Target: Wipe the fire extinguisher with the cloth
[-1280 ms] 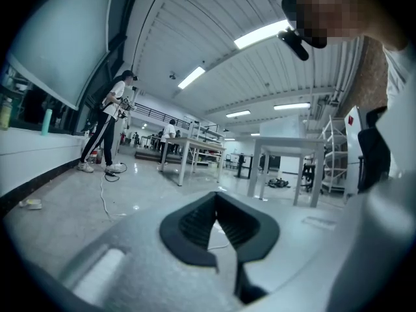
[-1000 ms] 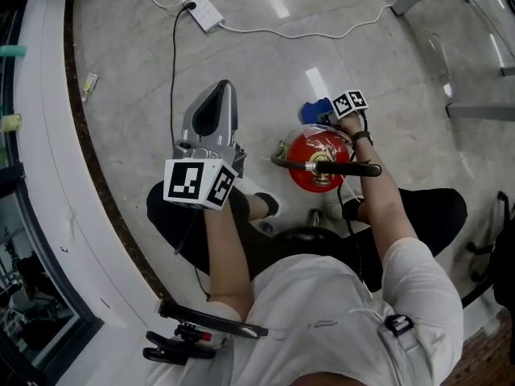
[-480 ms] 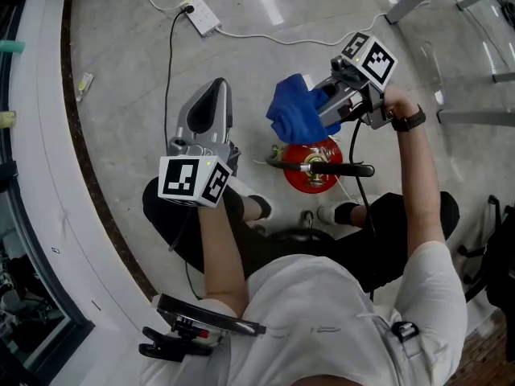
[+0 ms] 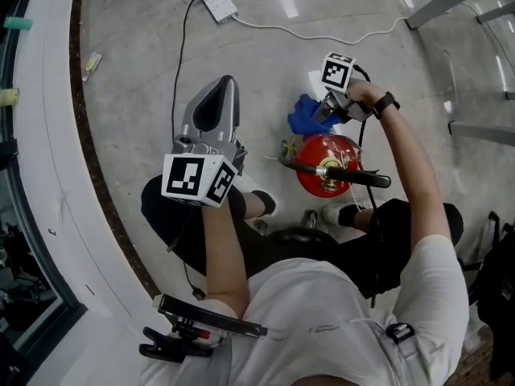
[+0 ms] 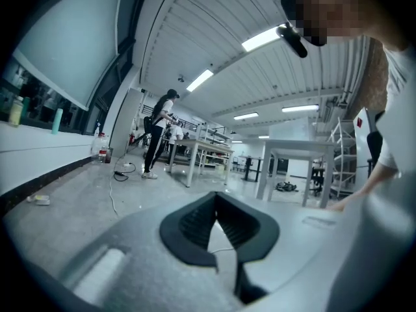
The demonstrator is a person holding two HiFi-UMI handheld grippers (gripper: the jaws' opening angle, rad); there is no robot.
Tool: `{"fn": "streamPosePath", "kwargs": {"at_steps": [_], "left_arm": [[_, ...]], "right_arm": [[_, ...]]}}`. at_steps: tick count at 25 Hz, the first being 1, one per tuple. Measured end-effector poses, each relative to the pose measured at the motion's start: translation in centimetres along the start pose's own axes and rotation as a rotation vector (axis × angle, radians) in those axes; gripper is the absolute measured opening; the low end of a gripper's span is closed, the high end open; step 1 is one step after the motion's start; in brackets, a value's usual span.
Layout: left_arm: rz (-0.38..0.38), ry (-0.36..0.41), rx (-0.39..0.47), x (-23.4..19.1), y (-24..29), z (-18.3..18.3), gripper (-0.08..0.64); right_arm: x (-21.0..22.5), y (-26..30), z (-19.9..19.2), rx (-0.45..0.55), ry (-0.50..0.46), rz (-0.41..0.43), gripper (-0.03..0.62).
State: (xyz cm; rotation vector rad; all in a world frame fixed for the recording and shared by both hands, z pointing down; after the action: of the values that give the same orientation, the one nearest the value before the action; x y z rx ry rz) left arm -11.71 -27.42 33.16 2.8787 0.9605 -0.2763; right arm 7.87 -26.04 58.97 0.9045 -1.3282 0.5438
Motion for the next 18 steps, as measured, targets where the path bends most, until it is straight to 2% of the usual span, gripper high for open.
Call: {"fn": "streamPosePath", "kwargs": {"at_steps": [2,4,6,8,10,15,16,18], "left_arm": [[0.015,-0.006,-0.015,-0.4,-0.2,-0.7,0.0],[0.031,-0.017,-0.035,-0.9,-0.3,-1.6,0.0],[0.044,-0.03,-0.047,-1.3,-0.2,-2.5,0.0],[0.063,-0.041,-0.053,-1.6,-0.3,-3.2,0.0],[0.081,-0.049,-0.06,-1.7,-0.7,-3.9,0.0],[0.091,-0.059,-0.065,-1.8,-1.0,-4.6,0.0],[0.091,-0.06,-0.064,-1.8,-1.1,-4.5,0.0],[0.088,-0.055,-0.056,-1.8,-1.3,-3.9,0.0]], "right_arm": [[7.0,1.6,-0.8,0.026,0.081,-0.088,0.103],[12.4,3.2,-1.1,0.088,0.098,-0.139,0.103],[16.0,4.4,-1.0,0.122,0.087,-0.197,0.105],[18.4,5.8,-0.5,0.093,0.035,-0.283,0.104],[20.2,7.1,-0.2,0.024,-0.009,-0.351,0.102],[19.9,7.3,0.9,-0.119,-0.099,-0.409,0.098],[18.7,7.2,1.2,-0.124,-0.126,-0.397,0.098],[14.1,6.4,2.4,-0.068,-0.163,-0.286,0.098]]}}
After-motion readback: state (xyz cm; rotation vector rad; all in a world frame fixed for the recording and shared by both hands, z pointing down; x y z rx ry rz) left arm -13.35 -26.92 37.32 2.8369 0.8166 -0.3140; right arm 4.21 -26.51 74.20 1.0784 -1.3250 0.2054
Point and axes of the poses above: the fingertips, and each gripper's own axes: y forward along the fingers, x to its right, z out of its top, the point moved 7 cm from there along -y, backward along the fingers, and after that the axes turned 5 degrees about x, right-handed, at the moved point
